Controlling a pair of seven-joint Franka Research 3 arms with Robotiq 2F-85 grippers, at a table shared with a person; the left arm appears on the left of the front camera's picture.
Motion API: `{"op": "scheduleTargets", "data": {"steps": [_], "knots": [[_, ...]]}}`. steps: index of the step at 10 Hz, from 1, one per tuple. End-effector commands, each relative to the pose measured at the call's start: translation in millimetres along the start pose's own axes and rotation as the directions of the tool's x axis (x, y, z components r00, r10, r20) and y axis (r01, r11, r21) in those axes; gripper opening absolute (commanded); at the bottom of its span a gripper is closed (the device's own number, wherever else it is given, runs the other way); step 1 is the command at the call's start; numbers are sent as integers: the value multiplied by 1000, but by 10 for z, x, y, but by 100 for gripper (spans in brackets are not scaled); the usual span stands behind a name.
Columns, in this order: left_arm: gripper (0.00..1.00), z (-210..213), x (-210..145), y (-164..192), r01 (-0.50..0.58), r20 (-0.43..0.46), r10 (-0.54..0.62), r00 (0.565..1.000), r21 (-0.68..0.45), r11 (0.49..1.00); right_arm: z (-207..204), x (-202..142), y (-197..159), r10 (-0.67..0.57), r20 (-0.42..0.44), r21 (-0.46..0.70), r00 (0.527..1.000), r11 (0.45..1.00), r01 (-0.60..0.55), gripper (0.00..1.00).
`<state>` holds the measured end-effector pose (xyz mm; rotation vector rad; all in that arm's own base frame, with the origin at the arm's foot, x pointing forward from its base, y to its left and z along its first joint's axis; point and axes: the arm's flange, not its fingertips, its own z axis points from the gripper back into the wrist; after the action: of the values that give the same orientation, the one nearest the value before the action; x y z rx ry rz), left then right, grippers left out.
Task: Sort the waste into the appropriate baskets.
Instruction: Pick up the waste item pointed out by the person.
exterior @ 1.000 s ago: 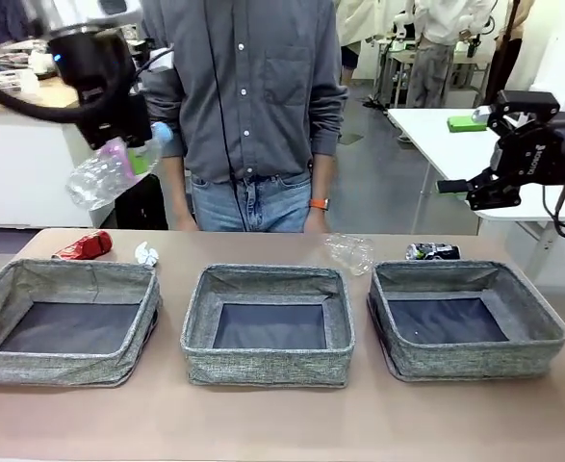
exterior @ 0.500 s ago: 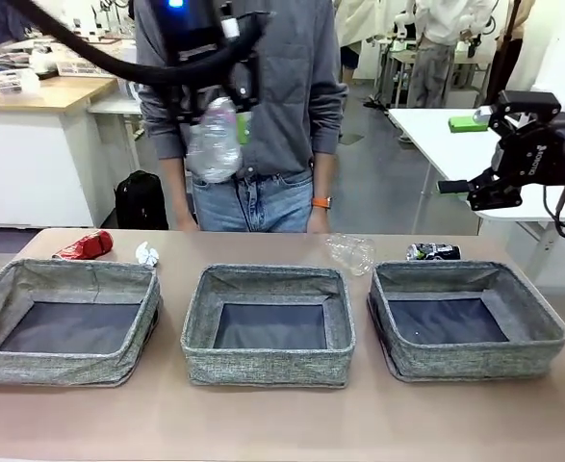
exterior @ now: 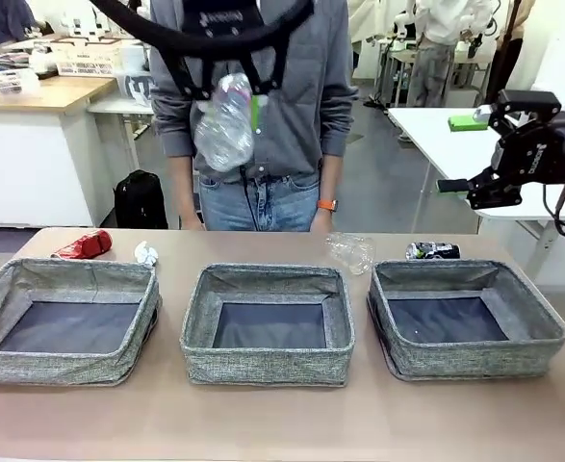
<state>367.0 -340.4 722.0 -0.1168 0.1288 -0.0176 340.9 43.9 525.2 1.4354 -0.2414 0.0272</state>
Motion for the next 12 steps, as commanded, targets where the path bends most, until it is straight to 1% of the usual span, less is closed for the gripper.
{"op": "scheduleTargets", "data": {"steps": [1, 2, 3, 4, 6, 7, 9, 10, 12], "knots": [[39, 323, -52, 199, 91, -47, -93, 995, -46, 995, -18, 33, 41, -10, 5, 20, 1000, 1000, 9, 100], [39, 420, -84, 179, 152, -83, -154, 984, -38, 988, -18, 33, 41, -10, 5, 20, 1000, 1000, 9, 100], [39, 512, -107, 158, 210, -95, -216, 972, -76, 975, -18, 33, 41, -10, 5, 20, 1000, 1000, 9, 100], [39, 562, -89, 142, 215, -99, -227, 969, -118, 969, -18, 33, 41, -10, 5, 20, 1000, 1000, 9, 100], [39, 524, -31, 70, 177, -109, -192, 975, -135, 975, -18, 33, 41, -10, 5, 20, 1000, 1000, 9, 100], [39, 495, 18, -13, 140, -109, -157, 982, -146, 979, -18, 33, 41, -10, 5, 20, 1000, 1000, 9, 100], [39, 462, 75, -202, 145, -124, -167, 978, -165, 976, -18, 33, 41, -10, 5, 20, 1000, 1000, 9, 100], [39, 481, 102, -284, 133, -116, -158, 981, -198, 971, -18, 33, 41, -10, 5, 20, 1000, 1000, 9, 100], [39, 470, 161, -395, 116, -110, -140, 984, -204, 972, -18, 33, 41, -10, 5, 20, 1000, 1000, 9, 100]]}}
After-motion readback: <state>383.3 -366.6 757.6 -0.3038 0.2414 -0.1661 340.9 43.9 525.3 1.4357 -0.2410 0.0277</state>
